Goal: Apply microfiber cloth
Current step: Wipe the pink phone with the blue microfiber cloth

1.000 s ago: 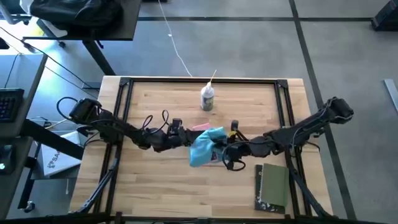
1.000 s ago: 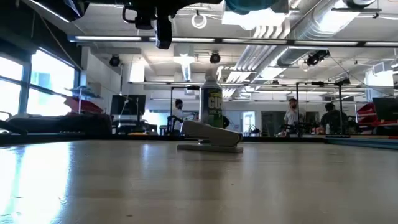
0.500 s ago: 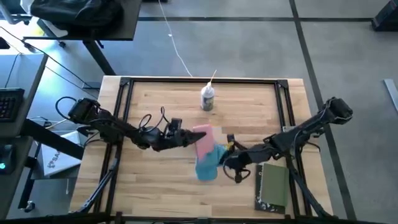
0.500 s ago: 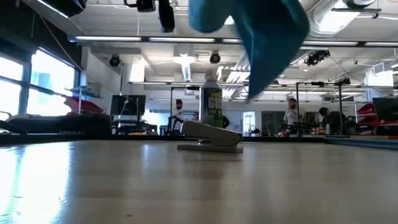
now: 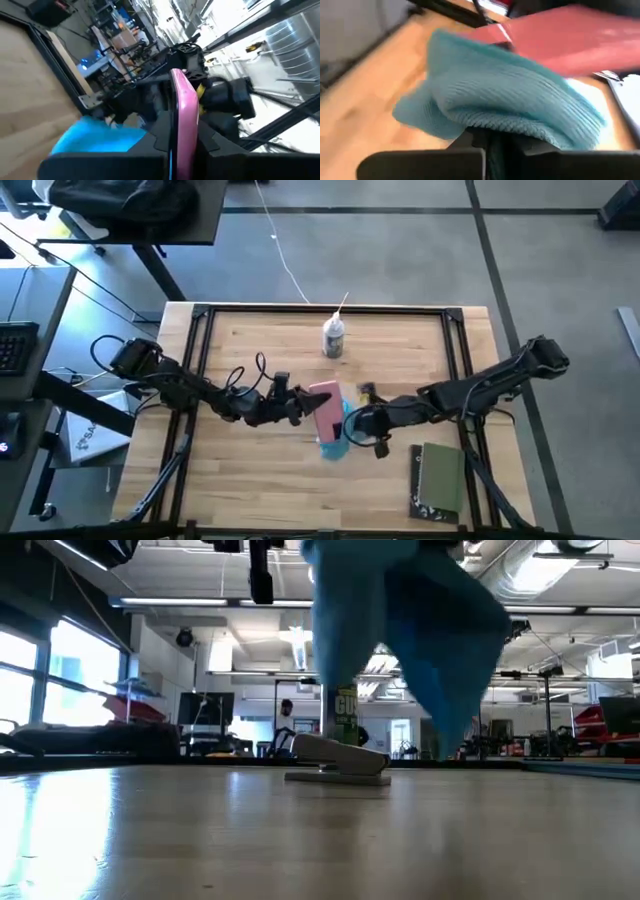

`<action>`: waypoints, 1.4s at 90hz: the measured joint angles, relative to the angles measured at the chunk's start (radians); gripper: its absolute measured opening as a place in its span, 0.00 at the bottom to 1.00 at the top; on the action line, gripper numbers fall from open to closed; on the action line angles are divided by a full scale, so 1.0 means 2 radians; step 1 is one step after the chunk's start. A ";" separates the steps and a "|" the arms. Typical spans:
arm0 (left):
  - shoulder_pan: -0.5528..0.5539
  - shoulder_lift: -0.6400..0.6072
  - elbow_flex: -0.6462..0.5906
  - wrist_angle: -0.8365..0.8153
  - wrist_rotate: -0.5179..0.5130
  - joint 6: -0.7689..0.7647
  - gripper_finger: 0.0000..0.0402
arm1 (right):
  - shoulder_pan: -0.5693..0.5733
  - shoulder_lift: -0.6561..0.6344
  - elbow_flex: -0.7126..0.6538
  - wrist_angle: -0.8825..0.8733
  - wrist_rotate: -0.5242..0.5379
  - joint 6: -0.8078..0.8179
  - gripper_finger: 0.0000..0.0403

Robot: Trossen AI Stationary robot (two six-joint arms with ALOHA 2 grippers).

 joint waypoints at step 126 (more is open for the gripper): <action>0.048 -0.007 0.024 -0.064 0.101 0.049 0.01 | -0.106 -0.029 0.002 0.074 -0.067 -0.229 0.00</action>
